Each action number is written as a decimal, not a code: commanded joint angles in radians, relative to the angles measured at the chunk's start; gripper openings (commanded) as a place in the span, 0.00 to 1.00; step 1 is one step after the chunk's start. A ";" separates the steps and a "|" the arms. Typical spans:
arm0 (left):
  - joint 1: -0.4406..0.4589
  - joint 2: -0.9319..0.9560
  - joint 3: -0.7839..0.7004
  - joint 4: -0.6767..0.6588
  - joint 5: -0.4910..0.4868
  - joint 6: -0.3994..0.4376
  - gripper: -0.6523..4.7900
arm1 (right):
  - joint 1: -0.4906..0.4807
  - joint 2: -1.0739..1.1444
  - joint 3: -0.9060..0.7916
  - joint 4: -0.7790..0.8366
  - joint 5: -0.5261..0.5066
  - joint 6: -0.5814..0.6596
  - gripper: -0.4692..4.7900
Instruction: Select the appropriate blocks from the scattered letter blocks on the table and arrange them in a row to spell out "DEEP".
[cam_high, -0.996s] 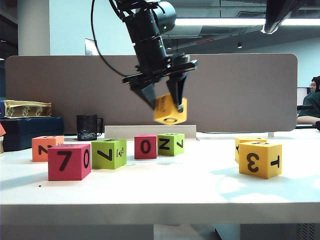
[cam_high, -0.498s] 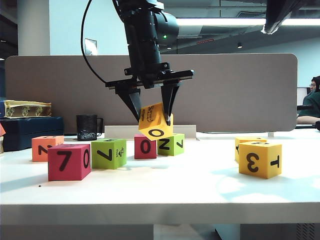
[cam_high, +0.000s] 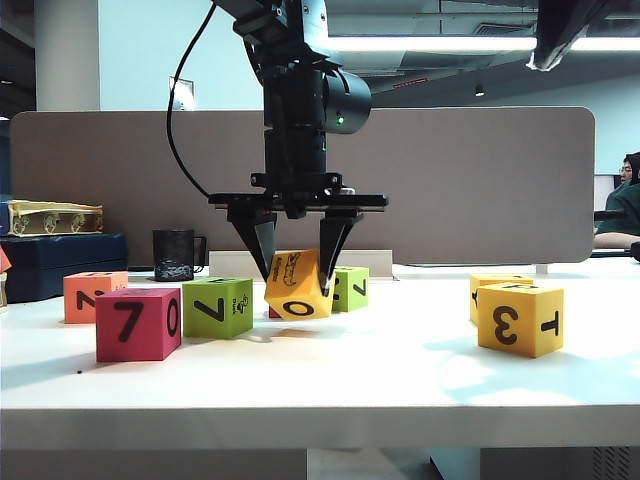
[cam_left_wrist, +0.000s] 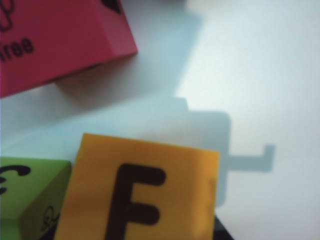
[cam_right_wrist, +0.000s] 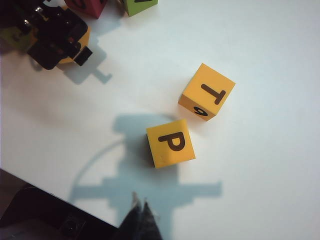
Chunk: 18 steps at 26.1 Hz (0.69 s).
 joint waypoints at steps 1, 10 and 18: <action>-0.003 -0.003 -0.016 -0.010 -0.005 -0.002 0.61 | 0.000 -0.004 0.003 0.004 -0.001 -0.003 0.09; -0.003 -0.003 -0.070 -0.060 0.008 -0.003 0.71 | 0.000 -0.004 0.003 0.007 -0.001 -0.003 0.09; -0.016 -0.006 -0.064 -0.105 0.025 -0.002 0.81 | 0.000 -0.004 0.003 0.012 -0.001 -0.003 0.09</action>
